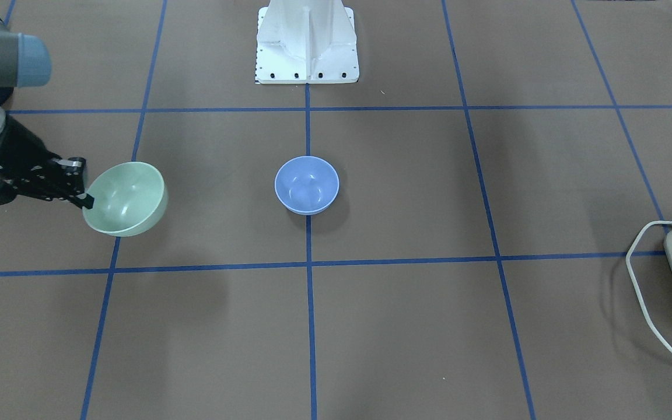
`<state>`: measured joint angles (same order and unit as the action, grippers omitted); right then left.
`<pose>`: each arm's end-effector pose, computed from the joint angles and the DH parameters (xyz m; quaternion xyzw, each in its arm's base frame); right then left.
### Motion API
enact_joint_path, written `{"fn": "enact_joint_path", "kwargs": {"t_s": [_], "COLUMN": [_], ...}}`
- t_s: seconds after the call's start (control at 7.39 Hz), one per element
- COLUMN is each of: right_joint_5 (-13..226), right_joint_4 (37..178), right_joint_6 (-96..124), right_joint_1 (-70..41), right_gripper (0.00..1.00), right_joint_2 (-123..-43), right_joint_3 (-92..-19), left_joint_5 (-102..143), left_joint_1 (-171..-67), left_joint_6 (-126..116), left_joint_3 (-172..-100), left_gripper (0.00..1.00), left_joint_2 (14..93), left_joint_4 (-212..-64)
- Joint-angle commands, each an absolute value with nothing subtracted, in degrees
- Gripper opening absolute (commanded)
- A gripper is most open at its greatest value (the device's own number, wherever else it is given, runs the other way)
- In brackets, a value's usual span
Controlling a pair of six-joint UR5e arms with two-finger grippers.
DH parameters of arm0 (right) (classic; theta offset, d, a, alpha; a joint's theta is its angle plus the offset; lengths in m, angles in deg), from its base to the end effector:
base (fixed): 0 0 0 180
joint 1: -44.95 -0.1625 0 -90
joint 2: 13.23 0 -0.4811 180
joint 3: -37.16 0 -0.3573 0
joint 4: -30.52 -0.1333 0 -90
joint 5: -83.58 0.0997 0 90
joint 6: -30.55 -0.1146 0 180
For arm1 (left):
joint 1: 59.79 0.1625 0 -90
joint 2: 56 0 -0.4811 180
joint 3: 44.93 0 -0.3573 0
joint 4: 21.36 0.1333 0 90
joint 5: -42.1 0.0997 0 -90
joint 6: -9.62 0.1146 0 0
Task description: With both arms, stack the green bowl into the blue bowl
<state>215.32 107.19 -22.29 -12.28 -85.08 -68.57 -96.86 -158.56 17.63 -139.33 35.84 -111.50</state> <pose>-0.2644 -0.5160 0.4054 0.0527 -0.4937 0.0087 0.8680 -0.1192 -0.4653 0.6682 0.1105 0.4019 0.0170 0.9088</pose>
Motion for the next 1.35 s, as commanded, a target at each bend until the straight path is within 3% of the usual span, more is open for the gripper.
{"fn": "enact_joint_path", "kwargs": {"t_s": [0.0,0.41,0.81,1.22], "right_joint_5": [209.04,197.95,194.33,192.39], "right_joint_4": [122.41,128.00,121.50,121.40], "right_joint_6": [-31.37,-41.68,-42.66,-42.48], "right_joint_1": [-3.35,8.71,13.03,14.97], "right_gripper": [0.00,0.00,0.00,0.00], "right_joint_2": [-73.22,-62.73,-63.41,-64.12], "right_joint_3": [-71.47,-65.95,-60.84,-60.31], "left_joint_5": [-97.03,-97.03,-96.85,-96.85], "left_joint_1": [-158.40,-158.40,-158.40,-158.40], "left_joint_6": [14.19,14.19,14.19,14.19], "left_joint_3": [-139.33,-139.42,-139.42,-139.42], "left_gripper": [0.99,0.99,0.99,0.99], "left_joint_2": [32.69,32.59,32.51,32.51], "left_joint_4": [-117.60,-117.60,-117.69,-117.69]}}
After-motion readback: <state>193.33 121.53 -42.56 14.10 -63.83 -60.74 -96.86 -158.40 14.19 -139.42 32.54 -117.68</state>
